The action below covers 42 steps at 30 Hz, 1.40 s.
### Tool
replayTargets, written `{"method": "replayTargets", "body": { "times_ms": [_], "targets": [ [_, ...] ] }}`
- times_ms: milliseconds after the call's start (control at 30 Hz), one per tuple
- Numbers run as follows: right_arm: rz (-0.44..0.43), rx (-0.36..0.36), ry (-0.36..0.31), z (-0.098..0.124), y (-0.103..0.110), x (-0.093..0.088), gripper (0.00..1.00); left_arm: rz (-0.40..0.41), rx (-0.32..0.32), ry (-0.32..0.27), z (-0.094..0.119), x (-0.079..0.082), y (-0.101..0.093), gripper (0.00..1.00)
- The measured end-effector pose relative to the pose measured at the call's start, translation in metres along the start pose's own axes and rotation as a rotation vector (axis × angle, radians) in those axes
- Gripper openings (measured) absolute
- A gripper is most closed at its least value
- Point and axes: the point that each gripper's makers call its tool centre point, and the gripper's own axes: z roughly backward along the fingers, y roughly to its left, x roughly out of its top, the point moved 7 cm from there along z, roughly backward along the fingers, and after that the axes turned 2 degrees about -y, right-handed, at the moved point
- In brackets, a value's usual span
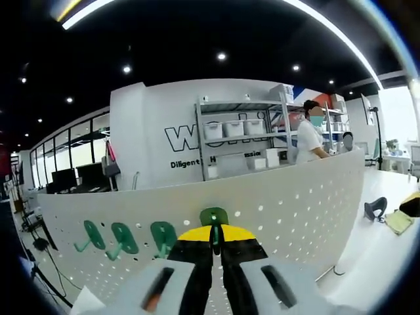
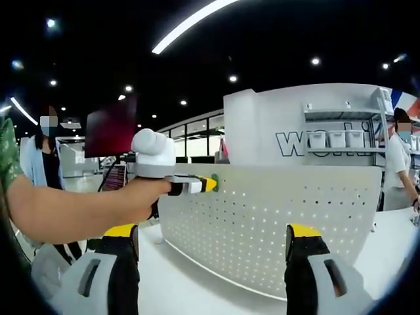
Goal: Insert the hook assembly into the mounting plate slot until the hook locks in place.
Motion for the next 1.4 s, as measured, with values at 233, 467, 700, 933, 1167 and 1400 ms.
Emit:
{"method": "replayTargets", "body": {
  "times_ms": [233, 467, 700, 933, 1167, 1400],
  "targets": [
    [0.0, 0.0, -0.002, 0.0002, -0.0001, 0.0003, 0.94, -0.004, 0.0, 0.007, -0.0004, -0.0021, 0.0, 0.03],
    [0.0, -0.004, 0.0, 0.0011, -0.0019, -0.0008, 0.94, -0.013, 0.001, 0.009, -0.0014, -0.0035, -0.0001, 0.03],
    [0.0, -0.004, 0.009, 0.0012, -0.0021, -0.003, 0.94, -0.029, 0.005, 0.011, -0.0018, -0.0049, 0.0008, 0.03],
    [0.001, -0.004, 0.014, 0.0012, -0.002, -0.0037, 0.94, -0.035, 0.005, 0.011, -0.0029, -0.0059, 0.0002, 0.03],
    [0.003, -0.002, 0.017, 0.0014, -0.0008, -0.004, 0.94, -0.047, 0.005, 0.009, -0.0038, -0.0063, 0.0002, 0.03],
    [0.002, -0.001, 0.02, 0.0014, -0.0006, -0.0046, 0.94, -0.048, 0.0, 0.008, -0.0034, -0.0075, 0.0, 0.04]
  ]
}}
